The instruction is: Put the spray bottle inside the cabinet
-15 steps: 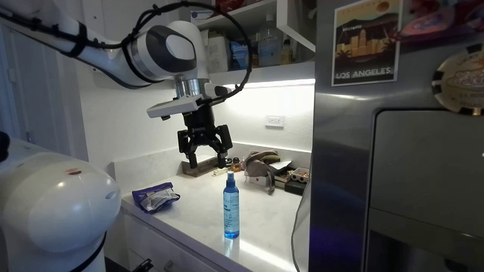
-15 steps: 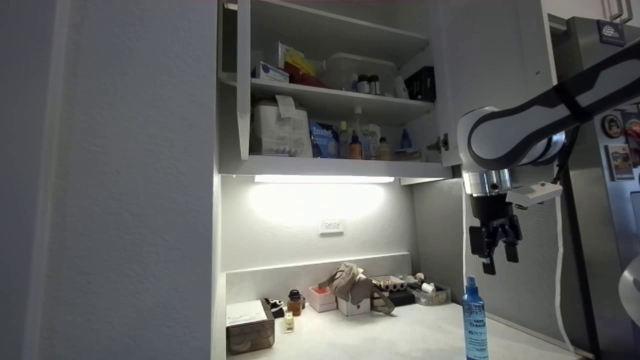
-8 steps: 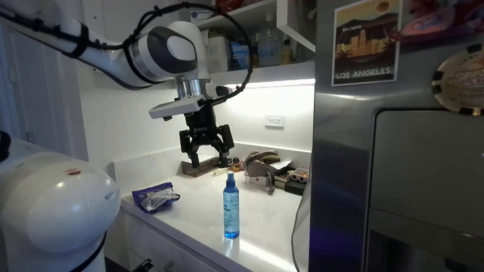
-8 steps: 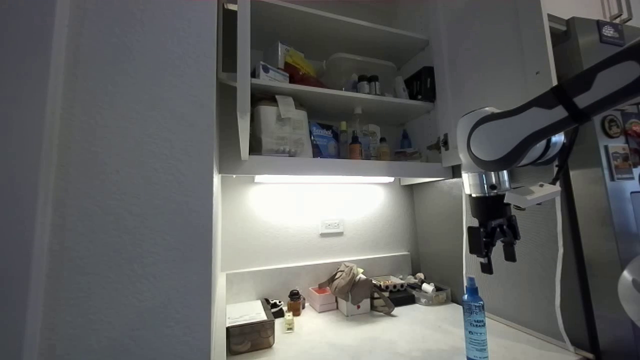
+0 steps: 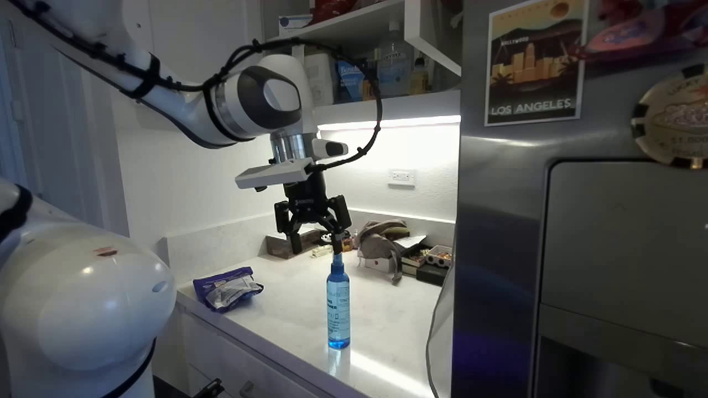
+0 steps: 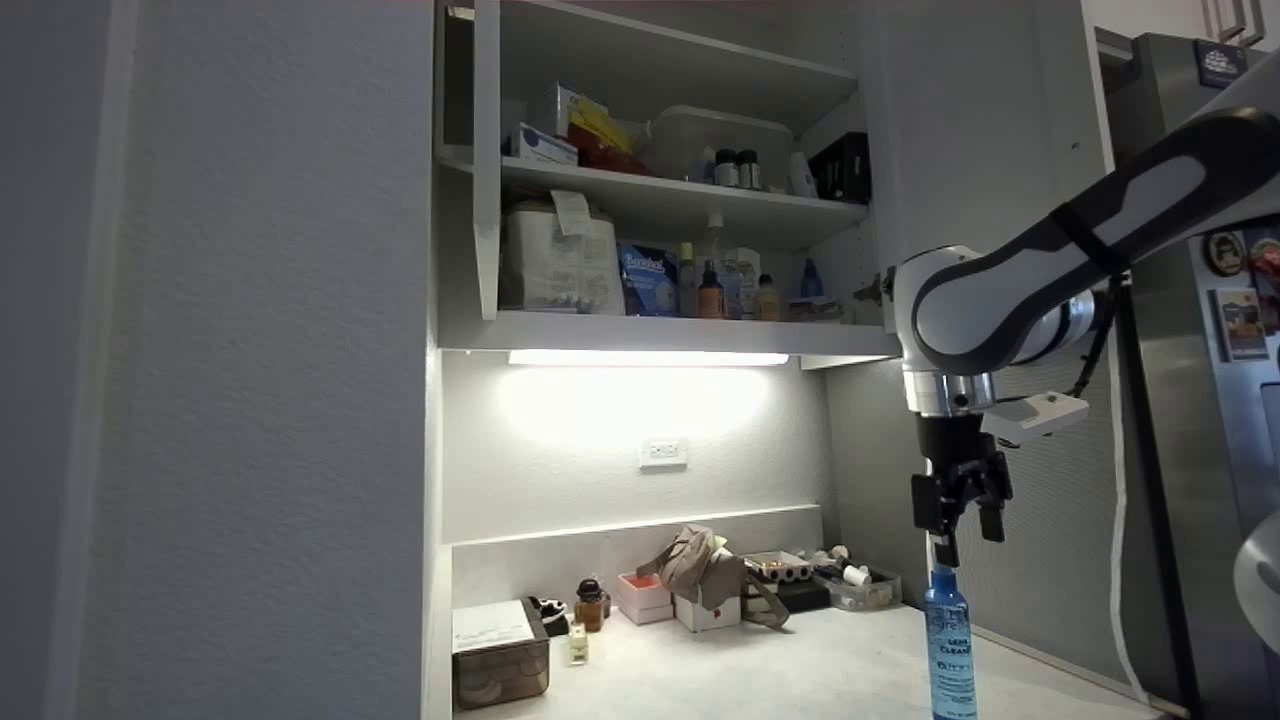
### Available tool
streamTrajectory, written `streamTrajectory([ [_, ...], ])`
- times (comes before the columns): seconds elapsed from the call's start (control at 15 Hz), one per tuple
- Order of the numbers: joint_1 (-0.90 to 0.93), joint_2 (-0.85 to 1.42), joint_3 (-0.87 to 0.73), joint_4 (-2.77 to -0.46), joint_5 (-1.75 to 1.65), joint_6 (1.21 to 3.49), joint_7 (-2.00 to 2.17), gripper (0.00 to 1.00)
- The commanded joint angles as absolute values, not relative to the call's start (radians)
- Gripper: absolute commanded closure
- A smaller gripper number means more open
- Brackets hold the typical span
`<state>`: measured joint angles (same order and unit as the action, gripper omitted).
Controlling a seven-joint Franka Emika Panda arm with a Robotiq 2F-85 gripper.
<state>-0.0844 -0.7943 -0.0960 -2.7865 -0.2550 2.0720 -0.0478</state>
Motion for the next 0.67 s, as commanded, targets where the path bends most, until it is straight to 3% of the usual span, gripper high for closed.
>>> streamTrajectory([
  [0.0, -0.090, -0.666, -0.054, -2.772, -0.252, 2.165, 0.002, 0.00],
  [0.6, -0.123, -0.469, 0.018, -2.756, -0.290, 2.232, 0.135, 0.00],
])
